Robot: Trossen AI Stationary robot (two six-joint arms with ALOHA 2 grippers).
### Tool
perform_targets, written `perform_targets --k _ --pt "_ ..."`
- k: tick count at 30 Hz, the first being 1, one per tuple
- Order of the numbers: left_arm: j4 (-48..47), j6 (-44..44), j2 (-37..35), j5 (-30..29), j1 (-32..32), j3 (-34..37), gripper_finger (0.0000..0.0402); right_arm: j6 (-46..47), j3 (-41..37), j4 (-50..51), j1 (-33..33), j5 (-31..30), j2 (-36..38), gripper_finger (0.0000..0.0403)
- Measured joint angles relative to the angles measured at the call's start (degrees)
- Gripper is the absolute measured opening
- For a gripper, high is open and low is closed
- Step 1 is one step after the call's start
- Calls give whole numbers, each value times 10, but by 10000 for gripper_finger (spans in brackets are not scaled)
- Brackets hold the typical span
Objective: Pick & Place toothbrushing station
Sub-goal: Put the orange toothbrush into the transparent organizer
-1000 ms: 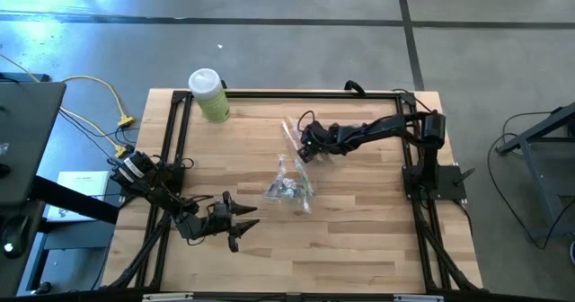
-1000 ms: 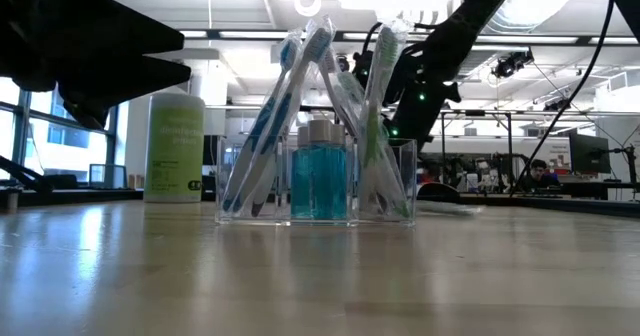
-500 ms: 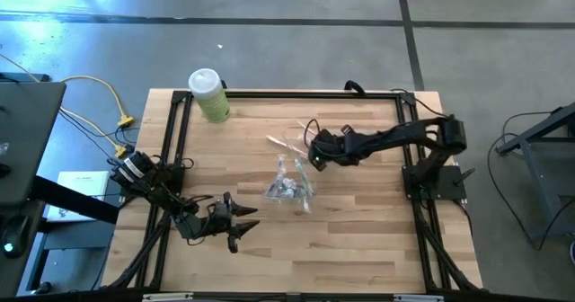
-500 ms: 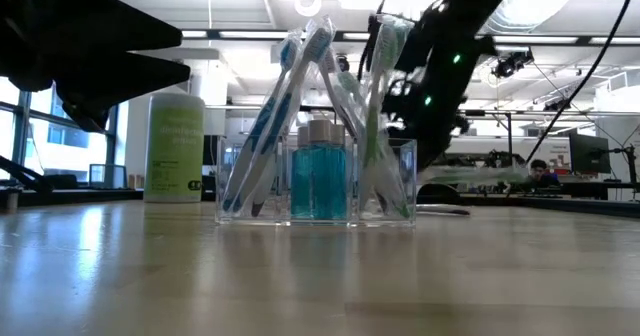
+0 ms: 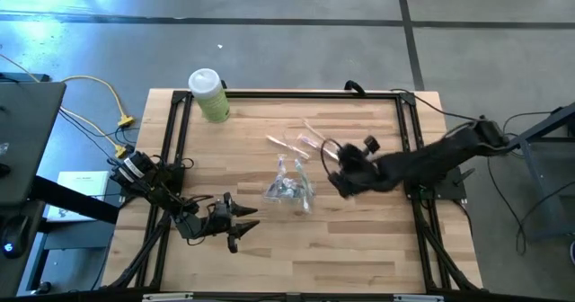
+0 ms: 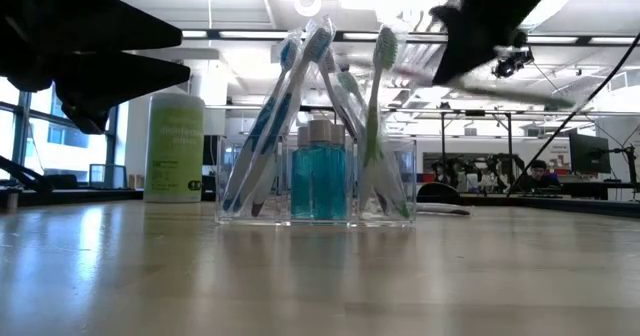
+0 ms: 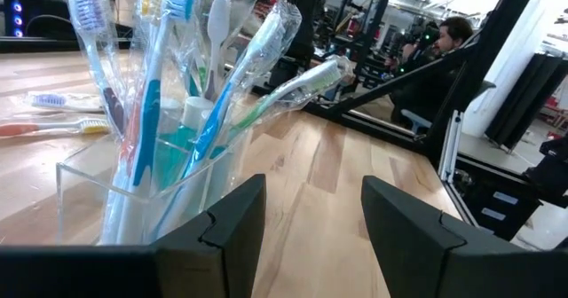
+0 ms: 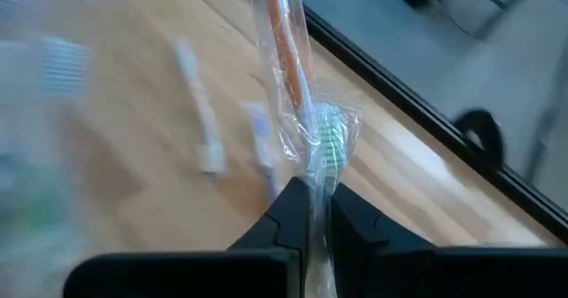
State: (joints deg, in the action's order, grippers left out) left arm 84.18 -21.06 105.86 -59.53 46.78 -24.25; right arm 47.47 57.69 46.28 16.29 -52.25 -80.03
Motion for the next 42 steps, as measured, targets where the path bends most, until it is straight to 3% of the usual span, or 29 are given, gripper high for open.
perform_targets --k 6,12,16,20,24,28,35,42 --pt "0 0 0 0 0 0 182 32 0 -8 122 -67 30 15" --pt "53 5 0 1 -22 -2 182 18 1 -70 209 -90 8 15" --pt "54 47 0 62 -52 -27 182 -47 1 -151 247 -106 -13 15" --pt "53 139 0 143 -73 -80 182 -111 1 -218 265 -106 -35 15" --pt "36 260 0 141 -73 -143 182 -164 1 -265 270 -86 -60 15" --pt "5 317 0 136 -77 -191 182 -192 1 -298 268 -73 -82 15" --pt "-57 298 0 135 -102 -226 182 -222 1 -321 268 -51 -95 15" --pt "-58 268 0 165 -128 -229 182 -223 1 -320 268 -25 -95 15"
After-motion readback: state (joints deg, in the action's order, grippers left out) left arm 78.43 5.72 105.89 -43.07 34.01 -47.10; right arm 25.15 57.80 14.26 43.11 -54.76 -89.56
